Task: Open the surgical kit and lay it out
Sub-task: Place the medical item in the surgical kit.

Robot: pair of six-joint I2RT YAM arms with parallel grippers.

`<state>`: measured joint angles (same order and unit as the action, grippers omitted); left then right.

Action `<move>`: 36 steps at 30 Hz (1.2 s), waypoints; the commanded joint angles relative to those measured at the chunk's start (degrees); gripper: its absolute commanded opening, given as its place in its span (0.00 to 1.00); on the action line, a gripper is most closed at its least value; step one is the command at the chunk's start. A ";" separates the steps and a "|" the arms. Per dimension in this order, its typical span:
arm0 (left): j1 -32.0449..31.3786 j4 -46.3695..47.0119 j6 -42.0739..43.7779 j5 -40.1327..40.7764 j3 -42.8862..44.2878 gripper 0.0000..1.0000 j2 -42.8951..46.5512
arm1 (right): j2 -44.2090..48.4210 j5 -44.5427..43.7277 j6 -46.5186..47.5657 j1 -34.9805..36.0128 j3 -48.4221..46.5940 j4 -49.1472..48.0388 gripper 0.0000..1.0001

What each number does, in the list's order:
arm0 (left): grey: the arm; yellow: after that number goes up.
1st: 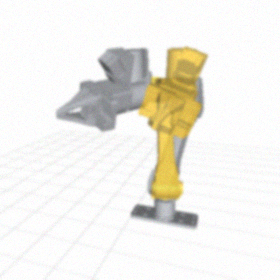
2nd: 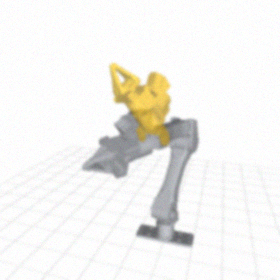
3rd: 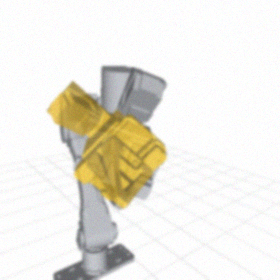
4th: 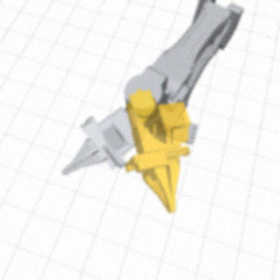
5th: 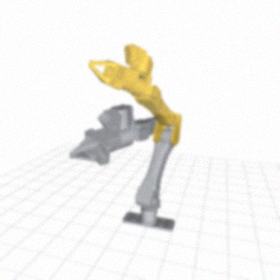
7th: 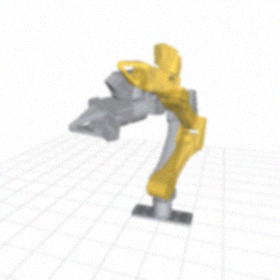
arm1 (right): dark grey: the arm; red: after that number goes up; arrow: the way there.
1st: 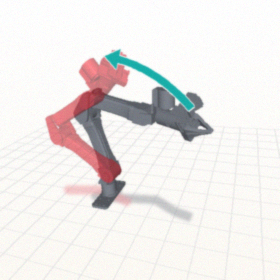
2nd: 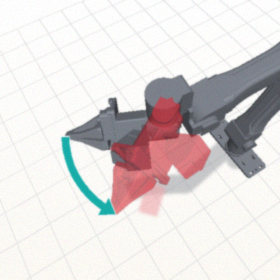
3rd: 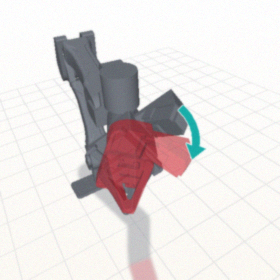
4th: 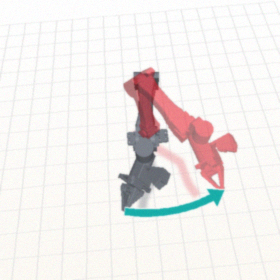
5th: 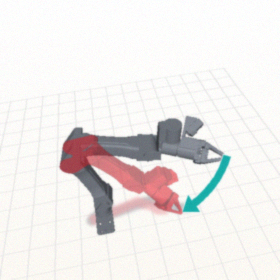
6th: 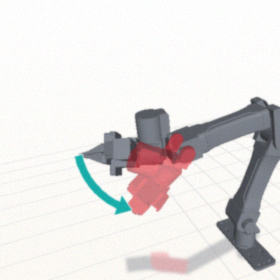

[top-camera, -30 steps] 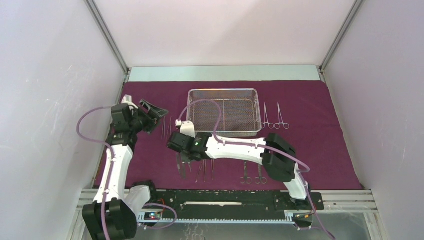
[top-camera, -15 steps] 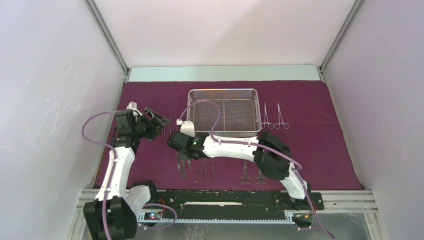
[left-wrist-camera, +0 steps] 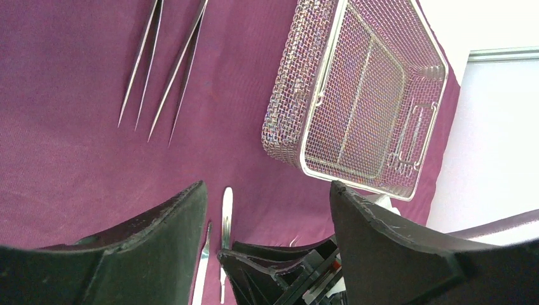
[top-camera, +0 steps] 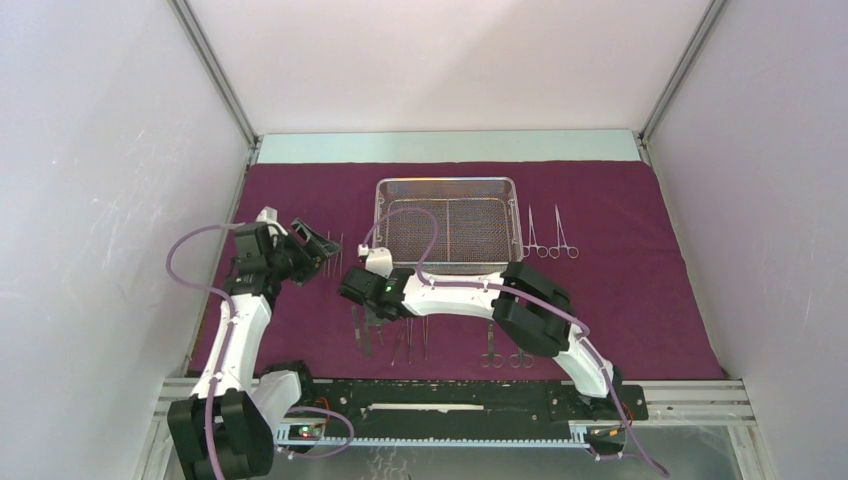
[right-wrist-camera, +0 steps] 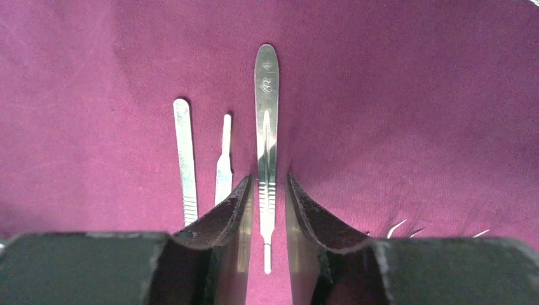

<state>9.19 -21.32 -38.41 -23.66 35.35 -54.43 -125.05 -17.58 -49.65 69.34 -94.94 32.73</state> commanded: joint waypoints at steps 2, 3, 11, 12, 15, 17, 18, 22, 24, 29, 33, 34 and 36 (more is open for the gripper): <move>0.48 1.54 1.84 0.61 -0.73 0.75 0.21 | -0.81 -0.47 -0.68 0.25 0.19 -1.71 0.31; 0.52 1.55 1.85 0.62 -0.80 0.75 0.21 | -0.93 -0.45 -0.83 0.33 0.27 -1.66 0.30; 0.53 1.46 2.03 0.81 -0.89 0.75 0.29 | 0.09 -0.40 -1.97 1.47 1.45 -1.46 0.27; 0.53 1.46 2.03 0.79 -0.90 0.75 0.27 | 0.30 -0.52 -2.09 1.57 1.54 -1.42 0.27; 0.49 1.46 2.11 0.79 -1.05 0.75 0.13 | 0.56 -0.44 -2.41 2.12 1.68 -1.24 0.26; 0.52 1.48 2.11 0.76 -1.15 0.75 0.16 | 0.62 -0.67 -2.68 2.52 1.60 -0.87 0.25; 0.55 1.46 2.11 0.73 -1.16 0.75 0.12 | 0.71 -0.76 -2.93 2.74 1.55 -0.64 0.25; 0.51 1.46 2.11 0.63 -1.19 0.75 0.20 | 1.08 -1.38 -3.55 3.42 1.38 0.63 0.23; 0.49 1.46 2.11 0.63 -1.14 0.75 0.13 | 1.15 -1.60 -3.68 3.75 1.09 1.26 0.22; 0.49 1.55 2.03 0.50 -1.16 0.75 -0.02 | 1.78 -2.14 -4.03 4.84 0.72 2.00 0.21; 0.48 1.72 1.95 0.36 -1.25 0.75 -0.14 | 2.24 -2.19 -4.76 5.81 0.63 2.59 0.21; 0.48 1.72 1.94 0.37 -1.25 0.75 -0.19 | 2.32 -2.17 -5.09 6.00 0.51 2.80 0.21; 0.49 1.81 1.94 0.36 -1.25 0.75 -0.23 | 2.35 -1.90 -5.71 6.45 0.37 3.20 0.21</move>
<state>9.19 -21.30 -37.89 -23.53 35.35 -54.54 -125.14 -19.68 -52.69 73.73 -94.50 32.80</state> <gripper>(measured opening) 0.754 0.214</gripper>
